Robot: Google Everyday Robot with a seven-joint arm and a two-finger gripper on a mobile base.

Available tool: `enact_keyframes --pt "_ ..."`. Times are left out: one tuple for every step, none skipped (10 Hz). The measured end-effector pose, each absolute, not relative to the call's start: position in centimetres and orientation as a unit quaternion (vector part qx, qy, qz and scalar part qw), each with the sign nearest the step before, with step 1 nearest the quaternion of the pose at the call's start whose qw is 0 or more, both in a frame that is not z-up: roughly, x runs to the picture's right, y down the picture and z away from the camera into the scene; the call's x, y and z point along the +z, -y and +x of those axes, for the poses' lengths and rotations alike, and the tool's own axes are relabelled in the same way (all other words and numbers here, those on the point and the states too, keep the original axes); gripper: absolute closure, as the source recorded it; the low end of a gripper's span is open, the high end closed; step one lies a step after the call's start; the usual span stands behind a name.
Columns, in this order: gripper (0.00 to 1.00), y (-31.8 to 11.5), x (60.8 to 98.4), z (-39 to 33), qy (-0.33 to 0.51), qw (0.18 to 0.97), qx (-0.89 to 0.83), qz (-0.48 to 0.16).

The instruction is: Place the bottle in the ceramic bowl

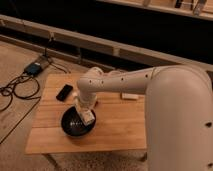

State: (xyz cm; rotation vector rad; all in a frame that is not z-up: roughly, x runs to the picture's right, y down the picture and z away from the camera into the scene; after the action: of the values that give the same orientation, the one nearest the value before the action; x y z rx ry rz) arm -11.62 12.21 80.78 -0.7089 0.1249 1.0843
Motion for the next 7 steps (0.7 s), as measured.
enact_keyframes --pt "0.20 -12.26 80.74 -11.65 -0.056 0.795 0.504 -0.333" --pt "0.20 -12.28 80.66 -11.68 -0.054 0.794 0.504 -0.336" --pt "0.20 -12.33 80.53 -11.71 -0.051 0.792 0.504 -0.340" --pt "0.20 -12.35 80.42 -11.74 -0.049 0.791 0.504 -0.342" --pt "0.20 -12.32 80.24 -11.65 -0.047 0.789 0.506 -0.345" --pt "0.20 -12.12 80.07 -11.34 -0.045 0.786 0.510 -0.346" --pt "0.20 -12.12 80.09 -11.15 -0.045 0.785 0.512 -0.345"
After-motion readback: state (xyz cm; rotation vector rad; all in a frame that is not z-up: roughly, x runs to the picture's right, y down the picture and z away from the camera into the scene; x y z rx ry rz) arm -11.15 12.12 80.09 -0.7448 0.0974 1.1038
